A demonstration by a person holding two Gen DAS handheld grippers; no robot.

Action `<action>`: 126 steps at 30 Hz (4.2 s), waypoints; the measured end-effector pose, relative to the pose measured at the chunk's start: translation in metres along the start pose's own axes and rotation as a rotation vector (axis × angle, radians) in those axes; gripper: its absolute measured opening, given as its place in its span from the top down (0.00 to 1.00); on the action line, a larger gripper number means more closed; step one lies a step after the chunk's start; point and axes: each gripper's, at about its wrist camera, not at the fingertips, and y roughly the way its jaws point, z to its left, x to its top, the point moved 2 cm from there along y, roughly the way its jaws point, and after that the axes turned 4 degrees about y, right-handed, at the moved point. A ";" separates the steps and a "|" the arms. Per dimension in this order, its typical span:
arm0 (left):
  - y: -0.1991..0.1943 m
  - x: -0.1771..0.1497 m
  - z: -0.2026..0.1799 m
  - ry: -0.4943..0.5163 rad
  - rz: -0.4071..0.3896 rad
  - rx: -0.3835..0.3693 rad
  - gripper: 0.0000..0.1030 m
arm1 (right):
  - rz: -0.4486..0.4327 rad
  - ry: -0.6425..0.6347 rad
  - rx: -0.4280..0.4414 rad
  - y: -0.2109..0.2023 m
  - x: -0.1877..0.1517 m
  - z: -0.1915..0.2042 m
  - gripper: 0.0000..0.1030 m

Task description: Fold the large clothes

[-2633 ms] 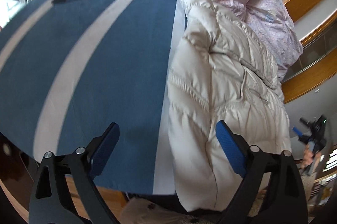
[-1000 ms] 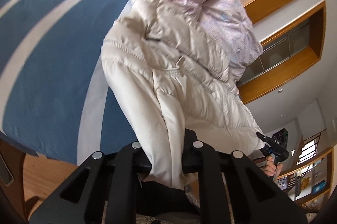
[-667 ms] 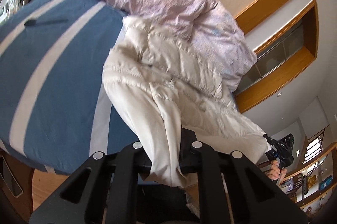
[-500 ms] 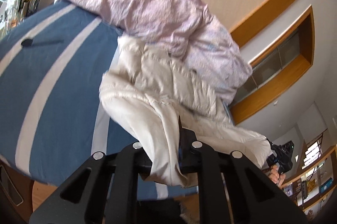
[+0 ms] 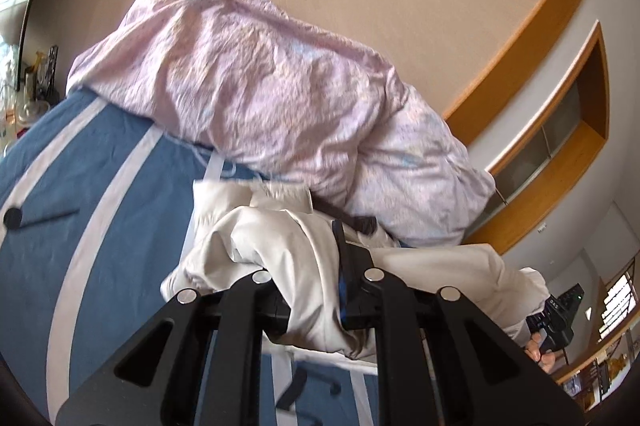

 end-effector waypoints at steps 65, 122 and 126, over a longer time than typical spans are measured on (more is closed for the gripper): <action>0.232 -0.017 -0.008 0.362 0.090 0.443 0.01 | 0.376 -0.551 -0.559 0.304 -0.090 0.027 0.24; 0.090 -0.053 0.065 -0.084 0.071 0.294 0.01 | 0.227 0.298 -0.353 0.099 -0.072 -0.087 0.07; 0.078 -0.077 0.080 -0.247 0.103 0.261 0.01 | 0.292 0.442 -0.334 0.106 -0.099 -0.109 0.07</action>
